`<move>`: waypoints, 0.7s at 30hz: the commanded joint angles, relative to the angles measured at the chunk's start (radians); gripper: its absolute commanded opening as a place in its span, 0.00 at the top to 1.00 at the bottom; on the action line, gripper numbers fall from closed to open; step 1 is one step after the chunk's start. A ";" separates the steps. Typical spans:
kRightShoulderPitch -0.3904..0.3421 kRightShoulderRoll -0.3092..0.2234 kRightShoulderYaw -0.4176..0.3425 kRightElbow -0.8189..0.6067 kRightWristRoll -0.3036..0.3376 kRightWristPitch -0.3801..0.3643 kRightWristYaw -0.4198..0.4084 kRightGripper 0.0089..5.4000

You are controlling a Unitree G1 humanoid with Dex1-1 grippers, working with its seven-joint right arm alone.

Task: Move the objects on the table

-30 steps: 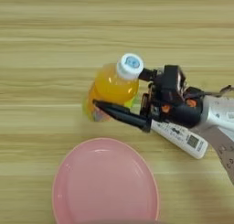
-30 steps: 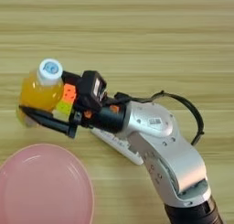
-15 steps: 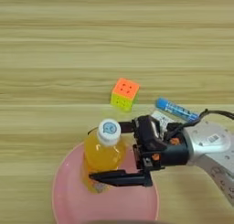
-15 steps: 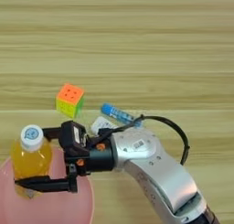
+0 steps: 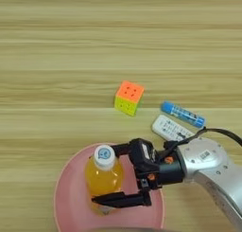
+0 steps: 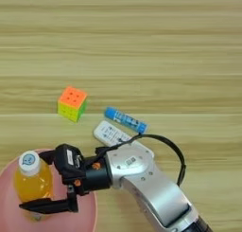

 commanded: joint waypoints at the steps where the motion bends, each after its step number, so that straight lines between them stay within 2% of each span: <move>1: -0.033 0.002 -0.015 -0.013 -0.013 -0.057 -0.021 0.35; 8: -0.031 0.004 -0.017 0.029 -0.019 -0.076 -0.010 0.35; 9: -0.029 0.003 -0.017 0.031 -0.021 -0.080 -0.008 0.29; 14: -0.025 0.004 -0.018 0.034 -0.031 -0.093 -0.008 0.12; 19: -0.032 0.009 -0.045 -0.002 -0.016 -0.092 -0.021 0.00; 21: -0.037 0.007 -0.060 -0.028 -0.004 -0.088 -0.023 0.00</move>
